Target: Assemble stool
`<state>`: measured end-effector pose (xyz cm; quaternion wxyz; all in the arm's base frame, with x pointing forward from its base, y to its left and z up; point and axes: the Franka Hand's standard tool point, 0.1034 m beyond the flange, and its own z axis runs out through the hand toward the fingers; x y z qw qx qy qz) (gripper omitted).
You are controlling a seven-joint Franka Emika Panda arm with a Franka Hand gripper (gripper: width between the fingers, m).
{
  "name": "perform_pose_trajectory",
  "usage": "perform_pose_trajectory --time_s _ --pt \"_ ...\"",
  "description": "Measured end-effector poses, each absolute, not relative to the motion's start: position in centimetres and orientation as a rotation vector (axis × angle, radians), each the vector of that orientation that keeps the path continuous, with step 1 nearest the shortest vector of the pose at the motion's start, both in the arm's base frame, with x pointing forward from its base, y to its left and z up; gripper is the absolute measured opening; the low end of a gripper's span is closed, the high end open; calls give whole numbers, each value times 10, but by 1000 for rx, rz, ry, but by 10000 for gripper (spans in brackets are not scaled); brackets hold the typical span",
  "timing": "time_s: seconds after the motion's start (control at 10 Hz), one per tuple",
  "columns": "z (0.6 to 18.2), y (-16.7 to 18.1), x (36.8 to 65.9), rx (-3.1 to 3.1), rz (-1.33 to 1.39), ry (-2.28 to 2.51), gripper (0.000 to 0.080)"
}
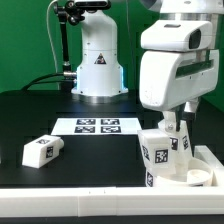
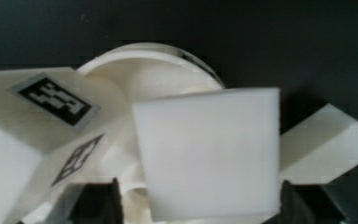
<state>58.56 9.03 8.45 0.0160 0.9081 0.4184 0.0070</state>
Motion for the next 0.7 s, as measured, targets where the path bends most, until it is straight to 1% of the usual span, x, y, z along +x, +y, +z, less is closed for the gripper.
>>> perform_pose_trajectory --time_s 0.1,0.5,0.7 --pt "85 90 586 2824 22 1301 331" --pt "85 90 586 2853 23 1238 331" --pt "85 90 586 2944 28 1012 331"
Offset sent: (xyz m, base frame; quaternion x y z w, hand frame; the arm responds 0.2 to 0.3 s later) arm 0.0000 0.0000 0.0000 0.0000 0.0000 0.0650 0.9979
